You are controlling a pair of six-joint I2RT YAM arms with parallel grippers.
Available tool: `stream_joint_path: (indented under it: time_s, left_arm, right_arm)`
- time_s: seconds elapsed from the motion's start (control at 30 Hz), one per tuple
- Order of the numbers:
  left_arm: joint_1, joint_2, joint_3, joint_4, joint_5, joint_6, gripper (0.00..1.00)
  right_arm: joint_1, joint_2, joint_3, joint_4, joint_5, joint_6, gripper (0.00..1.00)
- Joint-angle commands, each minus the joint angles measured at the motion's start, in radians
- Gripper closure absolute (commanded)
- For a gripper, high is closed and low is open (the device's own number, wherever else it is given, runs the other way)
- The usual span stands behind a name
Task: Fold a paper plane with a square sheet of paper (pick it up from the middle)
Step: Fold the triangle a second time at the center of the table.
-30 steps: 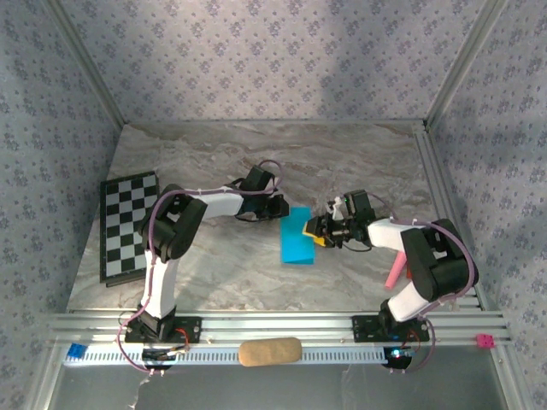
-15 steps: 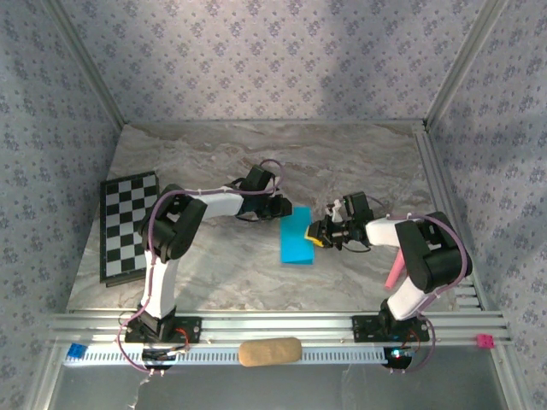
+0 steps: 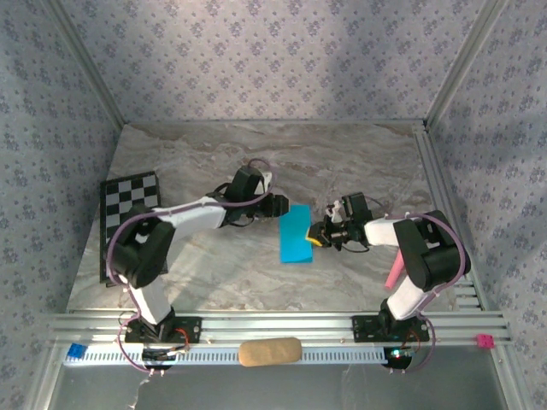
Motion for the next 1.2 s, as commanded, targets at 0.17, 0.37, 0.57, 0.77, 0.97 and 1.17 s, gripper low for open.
stream_joint_path:
  time_s: [0.17,0.37,0.57,0.77,0.97,1.17]
  left_arm:
    - [-0.203,-0.153,-0.122,0.024,-0.242,0.314,0.57]
    - [-0.333,-0.161,-0.157,-0.019,-0.344,0.391,0.54]
    - [-0.472,-0.102,-0.149,-0.024,-0.579,0.428,0.47]
    - [-0.527,-0.011,-0.072,-0.057,-0.646,0.478,0.45]
    - [-0.534,0.04,-0.043,-0.048,-0.699,0.486,0.45]
    - [-0.535,0.064,-0.03,-0.048,-0.719,0.491,0.5]
  right_arm:
    - [0.025,-0.022,0.016,0.074,0.055,0.152,0.93]
    - [0.024,-0.024,0.031,0.049,0.04,0.141,0.92]
    - [0.027,-0.024,0.03,0.055,0.039,0.145,0.92]
    - [0.026,-0.026,0.031,0.054,0.039,0.148,0.92]
    - [0.024,-0.026,0.029,0.056,0.038,0.148,0.92]
    - [0.021,-0.024,0.028,0.057,0.034,0.146,0.92]
